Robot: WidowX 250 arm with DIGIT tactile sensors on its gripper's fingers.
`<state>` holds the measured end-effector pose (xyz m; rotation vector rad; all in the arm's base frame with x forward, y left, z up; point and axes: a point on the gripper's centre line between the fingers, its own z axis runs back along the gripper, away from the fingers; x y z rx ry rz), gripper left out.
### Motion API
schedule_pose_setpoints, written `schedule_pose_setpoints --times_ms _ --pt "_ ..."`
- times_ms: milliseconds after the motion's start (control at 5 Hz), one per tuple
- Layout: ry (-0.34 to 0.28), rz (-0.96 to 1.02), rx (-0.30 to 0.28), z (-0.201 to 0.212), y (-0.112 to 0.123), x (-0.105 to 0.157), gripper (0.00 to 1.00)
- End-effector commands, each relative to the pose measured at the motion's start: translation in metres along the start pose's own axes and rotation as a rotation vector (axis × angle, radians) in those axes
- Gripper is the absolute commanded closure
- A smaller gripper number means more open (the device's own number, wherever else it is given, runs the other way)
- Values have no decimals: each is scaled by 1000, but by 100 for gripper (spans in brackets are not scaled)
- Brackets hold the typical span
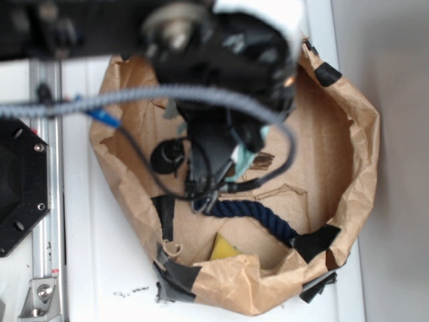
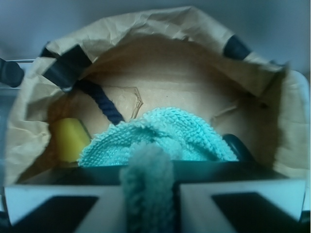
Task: Grab the blue cloth.
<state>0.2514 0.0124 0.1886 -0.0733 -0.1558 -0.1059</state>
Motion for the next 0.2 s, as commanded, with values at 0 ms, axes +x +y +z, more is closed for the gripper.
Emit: schedule_pose_setpoints --times_ms 0 --pt "47 -10 15 -3 -4 11 100"
